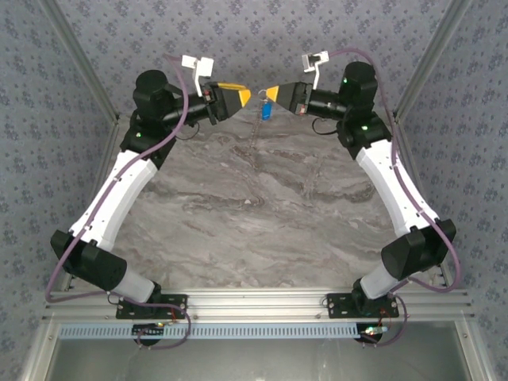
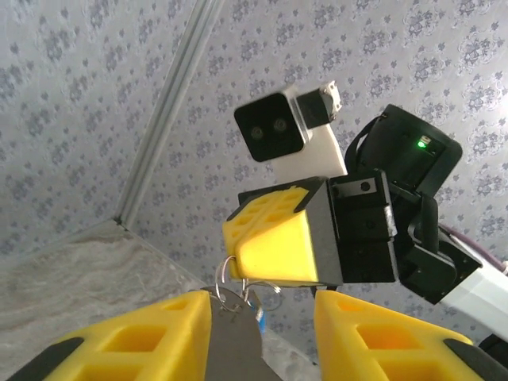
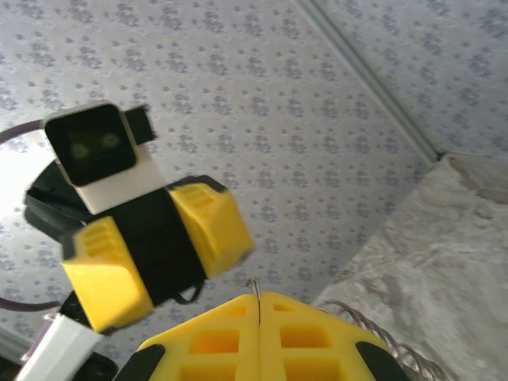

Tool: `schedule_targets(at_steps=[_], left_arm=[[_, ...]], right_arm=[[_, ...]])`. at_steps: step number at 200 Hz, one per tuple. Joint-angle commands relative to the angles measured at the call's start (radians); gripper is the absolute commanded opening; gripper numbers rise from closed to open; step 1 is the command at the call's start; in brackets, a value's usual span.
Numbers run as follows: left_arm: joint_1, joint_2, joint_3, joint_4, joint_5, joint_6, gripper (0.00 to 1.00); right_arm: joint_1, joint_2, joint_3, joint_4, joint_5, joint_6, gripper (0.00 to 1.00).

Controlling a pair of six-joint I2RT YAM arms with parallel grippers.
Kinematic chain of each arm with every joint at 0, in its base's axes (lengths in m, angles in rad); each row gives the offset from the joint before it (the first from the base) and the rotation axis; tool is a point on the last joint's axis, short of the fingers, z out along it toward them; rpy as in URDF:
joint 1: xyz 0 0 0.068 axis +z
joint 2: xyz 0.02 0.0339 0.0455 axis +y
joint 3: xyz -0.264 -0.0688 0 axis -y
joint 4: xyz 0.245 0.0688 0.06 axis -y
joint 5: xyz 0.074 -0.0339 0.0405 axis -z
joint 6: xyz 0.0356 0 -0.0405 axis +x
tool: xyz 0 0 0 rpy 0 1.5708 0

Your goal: Put the keys on the keyring

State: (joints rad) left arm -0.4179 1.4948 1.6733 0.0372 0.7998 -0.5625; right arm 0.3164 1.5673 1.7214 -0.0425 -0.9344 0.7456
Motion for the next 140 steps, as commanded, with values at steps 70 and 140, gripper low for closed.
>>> schedule_targets(at_steps=[70, 140], left_arm=[[0.025, 0.133, 0.330, -0.491, 0.147, 0.308, 0.46], [0.008, 0.242, 0.503, -0.680, 0.279, 0.387, 0.39]], right_arm=[[-0.020, 0.081, 0.380, -0.829, -0.003, -0.647, 0.00], [0.022, 0.143, 0.549, -1.037, 0.022, -0.785, 0.00]])
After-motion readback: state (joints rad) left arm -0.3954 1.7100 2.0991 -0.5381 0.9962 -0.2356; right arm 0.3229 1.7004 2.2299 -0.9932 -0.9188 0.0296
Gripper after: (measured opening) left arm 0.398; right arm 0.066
